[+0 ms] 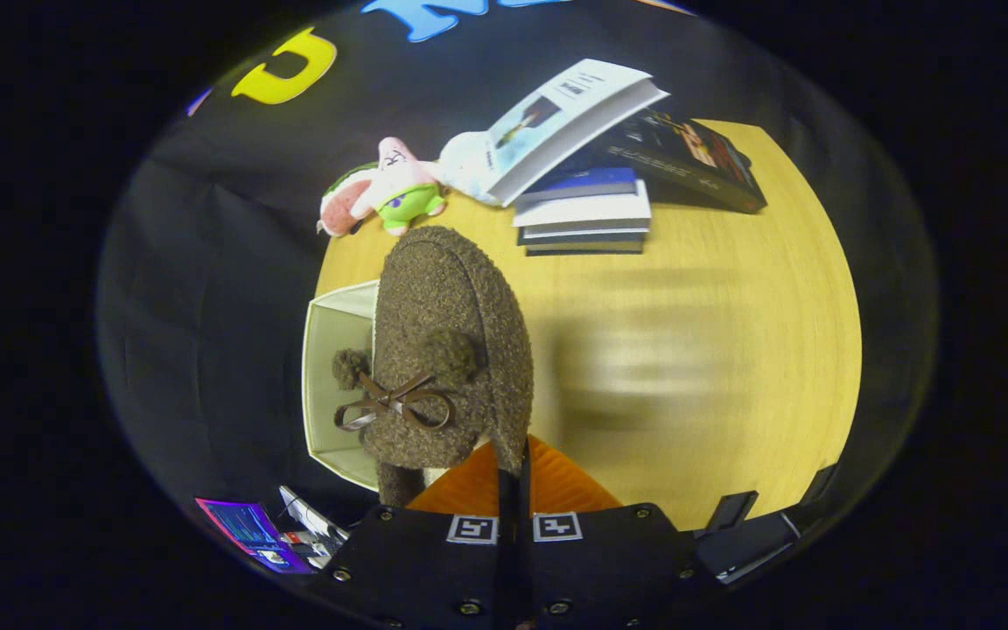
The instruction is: Open the storage box then place both shoes into the box .Put the left shoe in first, then the right shoe, with the right side of both shoes facing outward in a uniform manner.
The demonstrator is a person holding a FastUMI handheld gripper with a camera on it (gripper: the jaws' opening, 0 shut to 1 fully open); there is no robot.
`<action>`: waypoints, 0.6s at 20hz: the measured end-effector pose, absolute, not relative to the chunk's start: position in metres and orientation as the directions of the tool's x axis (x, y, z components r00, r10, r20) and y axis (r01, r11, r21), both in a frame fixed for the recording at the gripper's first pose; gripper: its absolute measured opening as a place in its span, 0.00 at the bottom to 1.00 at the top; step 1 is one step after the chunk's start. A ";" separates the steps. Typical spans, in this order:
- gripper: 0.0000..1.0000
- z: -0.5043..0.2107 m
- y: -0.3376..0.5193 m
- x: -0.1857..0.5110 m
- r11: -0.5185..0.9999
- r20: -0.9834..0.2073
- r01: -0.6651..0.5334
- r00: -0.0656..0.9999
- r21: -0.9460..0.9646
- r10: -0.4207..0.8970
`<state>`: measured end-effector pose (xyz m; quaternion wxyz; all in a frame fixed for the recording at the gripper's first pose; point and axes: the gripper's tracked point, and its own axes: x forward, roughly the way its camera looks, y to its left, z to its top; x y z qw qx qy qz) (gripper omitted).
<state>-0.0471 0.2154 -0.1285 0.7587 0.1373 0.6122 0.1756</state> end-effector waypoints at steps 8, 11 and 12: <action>0.00 -0.102 0.318 -0.053 0.882 -0.874 -0.250 0.186 0.399 0.448; 0.01 -0.101 0.349 -0.050 0.892 -0.884 -0.245 0.186 0.381 0.429; 0.01 -0.103 0.358 -0.048 0.892 -0.885 -0.253 0.186 0.375 0.426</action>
